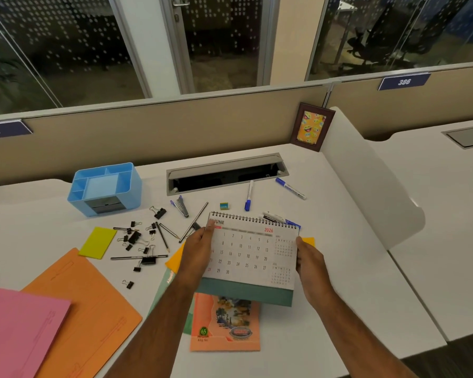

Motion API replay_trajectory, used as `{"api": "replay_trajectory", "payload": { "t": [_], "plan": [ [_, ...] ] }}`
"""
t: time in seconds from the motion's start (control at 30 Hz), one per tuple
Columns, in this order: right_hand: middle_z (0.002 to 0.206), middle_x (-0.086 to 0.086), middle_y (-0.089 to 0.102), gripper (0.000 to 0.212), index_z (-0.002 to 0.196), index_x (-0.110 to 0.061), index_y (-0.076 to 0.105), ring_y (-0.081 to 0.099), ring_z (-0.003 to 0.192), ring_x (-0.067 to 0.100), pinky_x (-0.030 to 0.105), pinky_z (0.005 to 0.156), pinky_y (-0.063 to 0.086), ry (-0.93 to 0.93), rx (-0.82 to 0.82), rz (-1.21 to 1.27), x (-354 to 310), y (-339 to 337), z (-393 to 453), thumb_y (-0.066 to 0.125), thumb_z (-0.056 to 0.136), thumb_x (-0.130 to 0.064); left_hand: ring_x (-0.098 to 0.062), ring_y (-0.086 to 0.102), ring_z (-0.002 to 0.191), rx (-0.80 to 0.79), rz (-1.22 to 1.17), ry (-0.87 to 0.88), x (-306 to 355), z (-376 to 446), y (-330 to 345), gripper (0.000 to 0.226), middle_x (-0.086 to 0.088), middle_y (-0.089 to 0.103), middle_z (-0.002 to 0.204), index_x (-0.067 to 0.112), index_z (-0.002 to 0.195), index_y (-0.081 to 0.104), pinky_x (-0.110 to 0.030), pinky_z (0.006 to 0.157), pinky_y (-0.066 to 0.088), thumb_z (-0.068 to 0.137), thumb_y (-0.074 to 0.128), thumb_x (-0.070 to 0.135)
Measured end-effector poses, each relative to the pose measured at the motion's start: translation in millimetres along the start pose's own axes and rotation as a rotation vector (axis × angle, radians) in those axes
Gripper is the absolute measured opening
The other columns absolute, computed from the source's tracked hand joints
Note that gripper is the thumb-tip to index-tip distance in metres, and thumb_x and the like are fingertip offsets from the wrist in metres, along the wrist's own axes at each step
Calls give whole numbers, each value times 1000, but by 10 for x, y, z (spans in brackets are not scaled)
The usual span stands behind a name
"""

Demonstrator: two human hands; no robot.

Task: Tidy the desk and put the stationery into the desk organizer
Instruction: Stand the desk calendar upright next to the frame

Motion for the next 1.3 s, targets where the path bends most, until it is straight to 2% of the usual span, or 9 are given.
{"api": "replay_trajectory", "payload": {
  "t": [0.13,0.3,0.57,0.73,0.83,0.9,1.07,1.2,1.3],
  "plan": [
    [108,5,78,39,120,-25,69,76,96,30,53,84,61,29,-5,43,-7,93,14,43,106,-50,-12,75,81,-17,-25,10,21,-7,16,48,5,79,93,27,99,78,-28,69,54,102,44,60],
    [107,1,78,42,120,-31,69,76,92,24,42,74,63,3,15,23,-90,121,31,39,105,-55,-18,76,88,-38,-83,-22,-35,33,10,51,2,80,97,26,102,79,-36,77,59,100,45,63],
    [109,2,76,42,123,-33,68,76,94,27,51,77,62,-80,13,-17,-239,86,98,40,103,-57,-16,77,93,-51,-96,-23,50,128,57,53,3,80,102,30,110,77,-39,83,59,101,39,65],
    [107,1,76,43,122,-33,67,73,97,28,46,76,62,-141,70,-32,-381,-18,210,37,104,-57,-10,75,92,-96,-11,56,204,231,172,48,8,79,100,31,111,77,-25,75,56,103,39,59],
    [104,-1,75,51,120,-34,68,72,98,27,39,72,63,-156,95,-69,-465,-84,306,36,96,-66,-16,74,99,-127,-4,81,300,333,292,47,2,78,103,27,108,77,-38,88,60,102,42,58],
    [102,-1,75,54,119,-33,68,72,95,26,38,70,63,-169,108,-78,-517,-134,380,35,94,-68,-15,74,98,-138,-8,84,381,406,371,48,2,78,103,27,107,76,-40,91,59,102,41,59],
    [104,5,75,49,121,-21,68,72,94,24,28,65,59,-224,109,-33,-649,-235,638,34,106,-53,-20,73,94,-101,-51,48,619,599,587,49,3,78,96,26,104,73,-36,82,59,101,40,63],
    [103,4,75,49,123,-21,68,73,90,20,28,65,58,-266,73,-45,-730,-222,879,39,104,-56,-27,71,96,-18,-107,1,722,794,713,45,3,78,95,27,99,74,-43,83,57,101,46,62],
    [97,3,75,52,114,-17,69,73,88,19,28,68,59,-294,66,-69,-791,-216,1107,37,103,-56,-27,70,93,20,-151,-36,800,943,744,40,3,78,92,28,90,71,-38,75,56,101,49,59]
  ]
}}
Point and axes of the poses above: each hand's wrist, its own z-axis towards the middle knuckle, its own y-axis out of the palm, x = y × z, the point moved 3 cm from there along z, towards the middle knuckle
